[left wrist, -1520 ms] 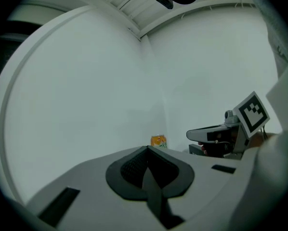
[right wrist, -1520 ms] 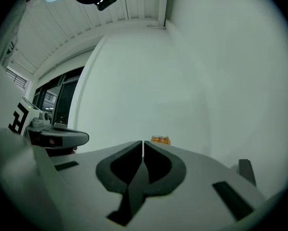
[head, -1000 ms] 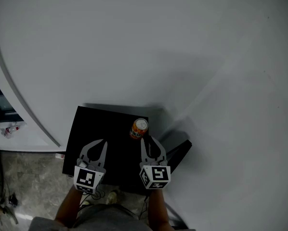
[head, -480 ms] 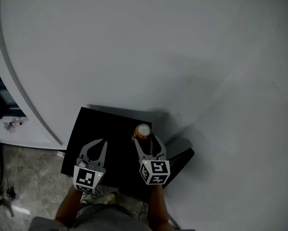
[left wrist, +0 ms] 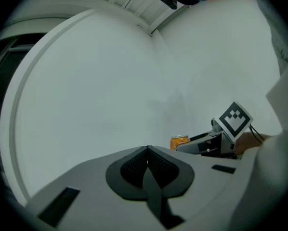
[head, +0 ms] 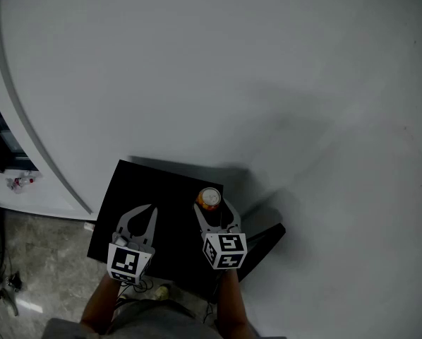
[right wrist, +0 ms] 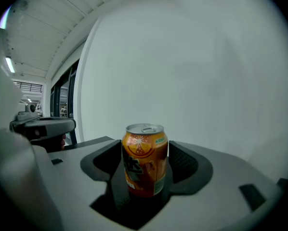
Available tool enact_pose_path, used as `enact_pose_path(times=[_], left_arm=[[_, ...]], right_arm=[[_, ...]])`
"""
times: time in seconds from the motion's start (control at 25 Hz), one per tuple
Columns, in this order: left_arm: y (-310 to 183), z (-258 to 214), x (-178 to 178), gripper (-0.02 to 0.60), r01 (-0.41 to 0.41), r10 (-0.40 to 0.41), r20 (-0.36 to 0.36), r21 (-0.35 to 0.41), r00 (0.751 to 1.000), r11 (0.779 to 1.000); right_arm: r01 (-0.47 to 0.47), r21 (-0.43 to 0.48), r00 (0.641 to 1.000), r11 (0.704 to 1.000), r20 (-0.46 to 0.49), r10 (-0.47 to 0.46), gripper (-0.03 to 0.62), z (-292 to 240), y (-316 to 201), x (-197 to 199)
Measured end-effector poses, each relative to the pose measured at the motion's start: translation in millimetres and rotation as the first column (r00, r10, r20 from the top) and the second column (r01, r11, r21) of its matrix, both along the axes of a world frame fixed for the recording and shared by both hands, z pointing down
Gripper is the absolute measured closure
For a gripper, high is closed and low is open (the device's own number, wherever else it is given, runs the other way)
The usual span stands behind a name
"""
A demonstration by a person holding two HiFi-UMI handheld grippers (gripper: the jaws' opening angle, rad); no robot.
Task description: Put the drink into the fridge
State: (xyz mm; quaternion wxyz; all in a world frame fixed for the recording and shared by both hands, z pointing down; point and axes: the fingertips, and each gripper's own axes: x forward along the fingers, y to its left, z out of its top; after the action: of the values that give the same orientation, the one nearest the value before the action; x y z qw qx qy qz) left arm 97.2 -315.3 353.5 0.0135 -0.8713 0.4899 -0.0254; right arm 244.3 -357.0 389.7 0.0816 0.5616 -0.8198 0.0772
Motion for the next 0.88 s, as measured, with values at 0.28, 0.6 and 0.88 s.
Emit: enact_pose_path(times=[0.28, 0.6, 0.88], left_arm=[[-4.5, 4.4, -1.6, 0.577, 0.005, -0.005, -0.009, -0.008, 1.000, 1.000], [-5.2, 4.9, -5.0, 0.577, 0.017, -0.017, -0.012, -0.007, 1.000, 1.000], [-2.9, 5.5, -6.7, 0.577, 0.008, -0.008, -0.010, -0.008, 1.000, 1.000]], right_arm=[[0.008, -0.002, 1.000, 1.000, 0.001, -0.008, 0.289, 4.4, -4.5, -1.4], [0.009, 0.011, 1.000, 1.000, 0.020, -0.009, 0.287, 4.0, -3.5, 0.6], [0.006, 0.023, 1.000, 1.000, 0.020, -0.006, 0.287, 1.7, -3.0, 3.4]])
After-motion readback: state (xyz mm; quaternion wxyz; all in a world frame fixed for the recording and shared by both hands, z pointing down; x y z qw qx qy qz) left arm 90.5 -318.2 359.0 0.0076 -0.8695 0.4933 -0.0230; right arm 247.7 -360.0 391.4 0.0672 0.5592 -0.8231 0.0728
